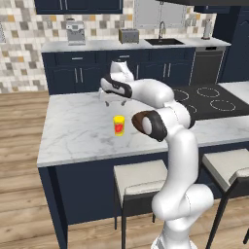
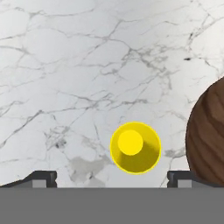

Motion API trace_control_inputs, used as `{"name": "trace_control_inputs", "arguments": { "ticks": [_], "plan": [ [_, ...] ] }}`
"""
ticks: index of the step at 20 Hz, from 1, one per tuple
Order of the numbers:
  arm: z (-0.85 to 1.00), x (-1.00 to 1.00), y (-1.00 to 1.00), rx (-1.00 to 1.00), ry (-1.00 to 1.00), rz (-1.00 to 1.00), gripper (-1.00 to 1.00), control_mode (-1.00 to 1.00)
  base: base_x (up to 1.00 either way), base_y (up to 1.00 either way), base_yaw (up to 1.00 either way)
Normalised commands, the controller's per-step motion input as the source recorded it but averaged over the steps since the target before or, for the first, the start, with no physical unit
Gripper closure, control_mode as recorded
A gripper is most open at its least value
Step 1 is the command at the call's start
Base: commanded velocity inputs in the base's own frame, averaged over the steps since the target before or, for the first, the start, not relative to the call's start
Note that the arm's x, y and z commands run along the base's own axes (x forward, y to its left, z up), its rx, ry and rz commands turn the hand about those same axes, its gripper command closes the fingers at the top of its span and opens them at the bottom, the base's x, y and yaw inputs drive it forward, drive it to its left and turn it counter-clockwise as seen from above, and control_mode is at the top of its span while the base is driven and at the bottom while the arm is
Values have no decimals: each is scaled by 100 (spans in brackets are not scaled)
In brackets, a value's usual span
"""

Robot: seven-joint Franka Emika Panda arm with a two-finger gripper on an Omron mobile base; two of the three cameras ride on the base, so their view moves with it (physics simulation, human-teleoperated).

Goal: Place the cup inside the bowl on the dining table and move the bowl to any counter.

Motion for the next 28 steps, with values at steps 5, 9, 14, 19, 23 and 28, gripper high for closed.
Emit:
{"name": "trace_control_inputs", "arguments": {
  "ticks": [5, 9, 14, 19, 23, 28],
  "plan": [
    [-23, 13, 0, 0, 0, 0, -100, -100, 0, 0, 0],
    [-24, 5, 0, 0, 0, 0, -100, -100, 0, 0, 0],
    [-26, 1, 1, 0, 0, 0, -100, -100, 0, 0, 0],
    [-28, 0, 2, 0, 0, 0, -100, -100, 0, 0, 0],
    [-22, 0, 4, 0, 0, 0, -100, -100, 0, 0, 0],
    [-21, 0, 3, 0, 0, 0, -100, -100, 0, 0, 0]
  ]
}}
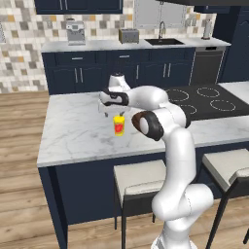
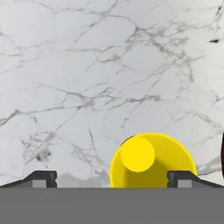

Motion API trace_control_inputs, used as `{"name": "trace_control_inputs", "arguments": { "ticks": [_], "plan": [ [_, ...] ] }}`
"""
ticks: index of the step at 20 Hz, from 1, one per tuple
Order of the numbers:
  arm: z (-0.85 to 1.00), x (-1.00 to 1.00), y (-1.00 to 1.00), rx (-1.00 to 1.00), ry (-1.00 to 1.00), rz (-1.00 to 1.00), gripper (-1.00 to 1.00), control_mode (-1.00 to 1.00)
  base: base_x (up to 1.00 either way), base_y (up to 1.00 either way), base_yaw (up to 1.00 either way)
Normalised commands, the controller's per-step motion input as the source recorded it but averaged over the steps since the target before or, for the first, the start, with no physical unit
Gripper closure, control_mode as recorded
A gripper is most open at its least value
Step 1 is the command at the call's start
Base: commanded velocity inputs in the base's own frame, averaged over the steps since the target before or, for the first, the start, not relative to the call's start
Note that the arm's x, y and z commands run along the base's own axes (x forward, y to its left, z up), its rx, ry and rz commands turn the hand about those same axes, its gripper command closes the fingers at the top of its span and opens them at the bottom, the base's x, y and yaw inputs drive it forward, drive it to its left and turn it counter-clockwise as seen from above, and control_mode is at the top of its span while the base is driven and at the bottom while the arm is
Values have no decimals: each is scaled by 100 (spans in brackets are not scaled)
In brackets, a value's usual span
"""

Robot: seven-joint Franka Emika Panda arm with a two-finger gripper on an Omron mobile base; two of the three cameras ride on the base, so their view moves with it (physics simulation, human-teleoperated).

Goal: Place the cup inside the bowl on the dining table and move the bowl to any counter.

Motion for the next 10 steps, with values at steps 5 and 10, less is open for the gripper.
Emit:
{"name": "trace_control_inputs", "arguments": {
  "ticks": [5, 10],
  "plan": [
    [-14, 0, 6, 0, 0, 0, -100, -100, 0, 0, 0],
    [-14, 0, 6, 0, 0, 0, -100, -100, 0, 0, 0]
  ]
}}
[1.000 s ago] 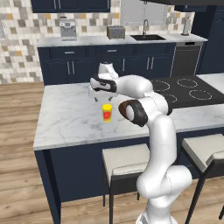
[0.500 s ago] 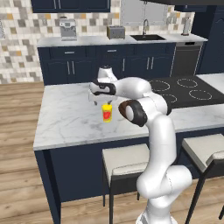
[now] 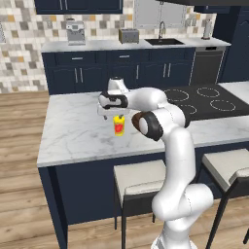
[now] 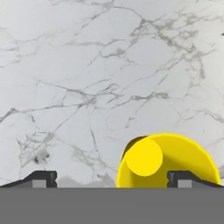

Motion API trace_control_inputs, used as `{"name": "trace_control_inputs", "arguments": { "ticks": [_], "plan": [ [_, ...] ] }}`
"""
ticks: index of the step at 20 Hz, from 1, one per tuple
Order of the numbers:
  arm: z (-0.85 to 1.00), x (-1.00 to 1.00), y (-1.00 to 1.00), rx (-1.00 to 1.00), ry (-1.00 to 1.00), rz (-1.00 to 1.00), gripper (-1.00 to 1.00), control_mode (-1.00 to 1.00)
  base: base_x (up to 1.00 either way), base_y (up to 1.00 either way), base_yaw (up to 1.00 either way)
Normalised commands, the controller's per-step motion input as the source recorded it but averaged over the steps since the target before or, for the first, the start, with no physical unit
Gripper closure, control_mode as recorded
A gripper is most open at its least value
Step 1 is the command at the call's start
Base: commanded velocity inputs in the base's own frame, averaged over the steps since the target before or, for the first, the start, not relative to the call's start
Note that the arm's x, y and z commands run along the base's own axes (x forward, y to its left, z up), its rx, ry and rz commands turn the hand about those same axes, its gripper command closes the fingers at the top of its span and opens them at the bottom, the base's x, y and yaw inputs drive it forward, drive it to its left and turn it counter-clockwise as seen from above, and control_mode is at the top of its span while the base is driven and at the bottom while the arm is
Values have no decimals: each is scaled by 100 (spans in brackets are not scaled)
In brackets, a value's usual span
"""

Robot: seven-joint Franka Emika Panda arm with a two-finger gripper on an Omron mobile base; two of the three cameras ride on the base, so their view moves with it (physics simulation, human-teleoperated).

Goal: Place the cup inside the bowl on the dining table and move the bowl to any counter.

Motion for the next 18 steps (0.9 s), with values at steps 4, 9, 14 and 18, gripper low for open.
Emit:
{"name": "trace_control_inputs", "arguments": {
  "ticks": [4, 9, 14, 18],
  "plan": [
    [-10, 0, 4, 0, 0, 0, -100, -100, 0, 0, 0],
    [-8, 0, 1, 0, 0, 0, -100, -100, 0, 0, 0],
    [-11, 0, 0, 0, 0, 0, -100, -100, 0, 0, 0],
    [-16, 0, 0, 0, 0, 0, -100, -100, 0, 0, 0]
  ]
}}
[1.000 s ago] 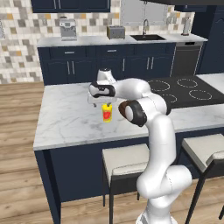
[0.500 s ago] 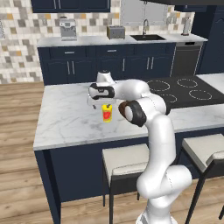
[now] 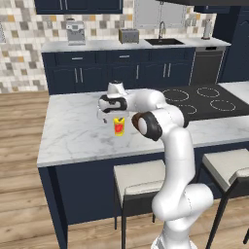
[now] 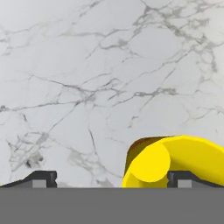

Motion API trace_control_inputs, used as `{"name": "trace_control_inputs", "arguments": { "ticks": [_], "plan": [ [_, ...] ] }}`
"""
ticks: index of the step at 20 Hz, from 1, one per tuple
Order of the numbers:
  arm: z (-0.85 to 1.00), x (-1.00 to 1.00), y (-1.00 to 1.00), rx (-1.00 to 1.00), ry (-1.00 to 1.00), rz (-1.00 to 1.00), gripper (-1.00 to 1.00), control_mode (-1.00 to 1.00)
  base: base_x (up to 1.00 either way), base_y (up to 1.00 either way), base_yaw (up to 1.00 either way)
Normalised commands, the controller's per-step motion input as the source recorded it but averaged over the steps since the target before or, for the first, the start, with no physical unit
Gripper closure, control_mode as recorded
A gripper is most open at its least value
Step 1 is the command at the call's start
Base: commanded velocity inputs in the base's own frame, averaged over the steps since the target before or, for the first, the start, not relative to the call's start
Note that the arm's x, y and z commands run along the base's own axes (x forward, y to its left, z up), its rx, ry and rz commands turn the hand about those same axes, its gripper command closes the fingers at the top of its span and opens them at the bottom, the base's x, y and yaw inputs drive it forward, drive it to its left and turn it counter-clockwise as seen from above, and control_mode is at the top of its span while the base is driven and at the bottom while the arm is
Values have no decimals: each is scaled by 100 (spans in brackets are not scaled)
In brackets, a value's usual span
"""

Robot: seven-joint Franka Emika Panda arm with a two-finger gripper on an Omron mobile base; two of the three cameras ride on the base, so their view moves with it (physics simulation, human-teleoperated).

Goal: Place the cup inside the bowl on the dining table and move the bowl to any counter.

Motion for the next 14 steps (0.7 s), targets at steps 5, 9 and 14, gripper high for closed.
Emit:
{"name": "trace_control_inputs", "arguments": {
  "ticks": [5, 9, 14],
  "plan": [
    [-13, 0, 0, 0, 0, 0, -100, -100, 0, 0, 0],
    [-9, 0, 0, 0, 0, 0, -100, -100, 0, 0, 0],
    [0, 0, 0, 0, 0, 0, -100, -100, 0, 0, 0]
  ]
}}
